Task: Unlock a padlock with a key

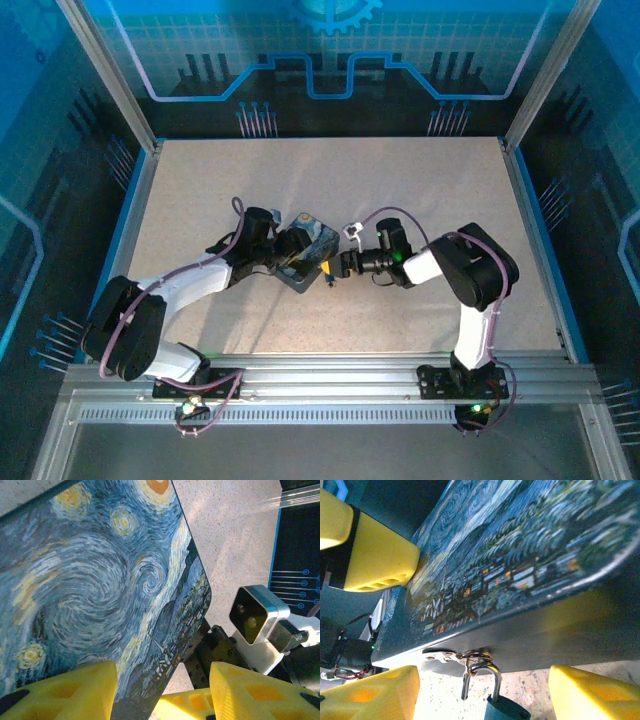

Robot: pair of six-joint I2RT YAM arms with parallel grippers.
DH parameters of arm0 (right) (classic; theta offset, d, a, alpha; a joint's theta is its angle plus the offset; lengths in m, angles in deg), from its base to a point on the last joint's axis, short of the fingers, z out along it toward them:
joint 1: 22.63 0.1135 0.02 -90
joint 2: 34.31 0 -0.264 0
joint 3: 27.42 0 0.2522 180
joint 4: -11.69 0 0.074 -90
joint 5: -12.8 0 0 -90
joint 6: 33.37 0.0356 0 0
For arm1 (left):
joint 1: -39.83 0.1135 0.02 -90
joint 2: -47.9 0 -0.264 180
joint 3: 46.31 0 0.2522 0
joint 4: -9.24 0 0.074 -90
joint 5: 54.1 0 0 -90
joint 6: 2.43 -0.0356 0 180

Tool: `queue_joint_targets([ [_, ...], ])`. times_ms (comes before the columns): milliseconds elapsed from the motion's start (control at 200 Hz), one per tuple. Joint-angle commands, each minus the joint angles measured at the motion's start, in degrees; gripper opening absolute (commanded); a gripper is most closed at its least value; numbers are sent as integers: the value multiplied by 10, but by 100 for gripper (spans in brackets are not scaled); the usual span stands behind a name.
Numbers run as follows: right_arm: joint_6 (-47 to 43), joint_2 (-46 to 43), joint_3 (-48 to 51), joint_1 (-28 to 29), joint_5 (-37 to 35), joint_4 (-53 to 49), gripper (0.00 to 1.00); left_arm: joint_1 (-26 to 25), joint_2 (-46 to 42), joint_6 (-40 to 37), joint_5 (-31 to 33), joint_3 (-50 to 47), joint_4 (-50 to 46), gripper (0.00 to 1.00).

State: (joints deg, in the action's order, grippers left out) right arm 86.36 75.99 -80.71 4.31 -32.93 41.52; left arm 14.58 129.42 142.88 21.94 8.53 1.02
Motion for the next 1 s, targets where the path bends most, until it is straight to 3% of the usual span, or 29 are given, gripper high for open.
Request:
queue_joint_targets([
  [0, -3, 19, -14, 13, 24, -4, 69, 9, -1, -15, 5, -18, -58, 53],
  [605, 40, 40, -4, 25, 65, 39, 60, 15, -7, -16, 6, -22, -61, 53],
  [995, 35, 26, 11, 16, 62, 54, 48, 17, -7, -15, 6, -25, -59, 53],
])
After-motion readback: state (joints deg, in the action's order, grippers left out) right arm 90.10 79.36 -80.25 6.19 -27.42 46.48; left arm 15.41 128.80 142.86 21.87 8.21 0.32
